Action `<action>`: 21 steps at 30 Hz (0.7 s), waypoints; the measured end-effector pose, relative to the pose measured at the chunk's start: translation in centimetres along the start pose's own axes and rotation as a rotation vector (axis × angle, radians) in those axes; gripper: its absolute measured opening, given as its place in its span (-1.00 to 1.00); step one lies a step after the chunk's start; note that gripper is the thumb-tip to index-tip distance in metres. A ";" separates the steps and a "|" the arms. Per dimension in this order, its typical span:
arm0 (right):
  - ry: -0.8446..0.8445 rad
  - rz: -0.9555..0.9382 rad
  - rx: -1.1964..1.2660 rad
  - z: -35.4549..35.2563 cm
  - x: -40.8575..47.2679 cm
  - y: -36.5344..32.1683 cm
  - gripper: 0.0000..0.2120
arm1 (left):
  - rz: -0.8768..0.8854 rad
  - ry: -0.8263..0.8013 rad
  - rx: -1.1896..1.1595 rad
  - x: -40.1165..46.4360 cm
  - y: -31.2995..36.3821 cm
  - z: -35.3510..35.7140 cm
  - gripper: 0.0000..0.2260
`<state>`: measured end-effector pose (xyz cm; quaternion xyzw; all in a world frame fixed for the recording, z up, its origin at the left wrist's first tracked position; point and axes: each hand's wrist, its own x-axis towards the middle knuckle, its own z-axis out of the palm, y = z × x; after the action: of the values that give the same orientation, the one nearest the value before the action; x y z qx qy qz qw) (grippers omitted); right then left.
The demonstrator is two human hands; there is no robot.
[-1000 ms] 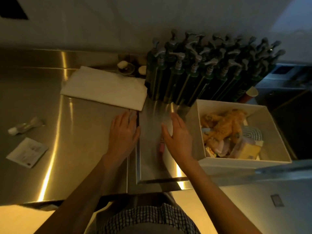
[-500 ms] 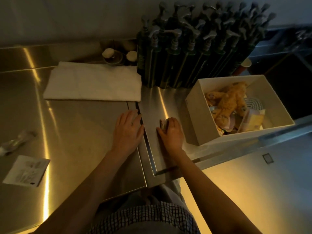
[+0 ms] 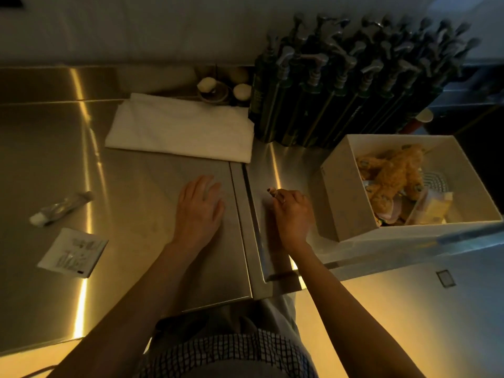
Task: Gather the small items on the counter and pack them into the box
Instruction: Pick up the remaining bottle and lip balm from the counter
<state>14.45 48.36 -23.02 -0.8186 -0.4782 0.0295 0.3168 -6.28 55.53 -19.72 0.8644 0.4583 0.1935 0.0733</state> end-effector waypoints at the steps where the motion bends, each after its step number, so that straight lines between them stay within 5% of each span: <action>1: 0.009 -0.049 0.012 0.0 0.3 -0.7 -0.81 | -0.017 0.017 0.007 -0.1 -0.5 -0.4 -0.62; 14: -0.071 -0.615 0.339 2.7 2.4 -17.9 -0.80 | -0.298 0.449 0.023 -4.0 -10.4 -8.9 -0.73; 21: -0.210 -0.730 0.434 6.5 -0.4 -25.3 -0.81 | -0.485 0.480 0.054 -9.2 -16.5 -12.6 -0.71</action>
<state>-7.36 59.86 -14.43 -0.5029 -0.7484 0.0985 0.4210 -28.62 56.72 -15.71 0.6618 0.6595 0.3562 -0.0157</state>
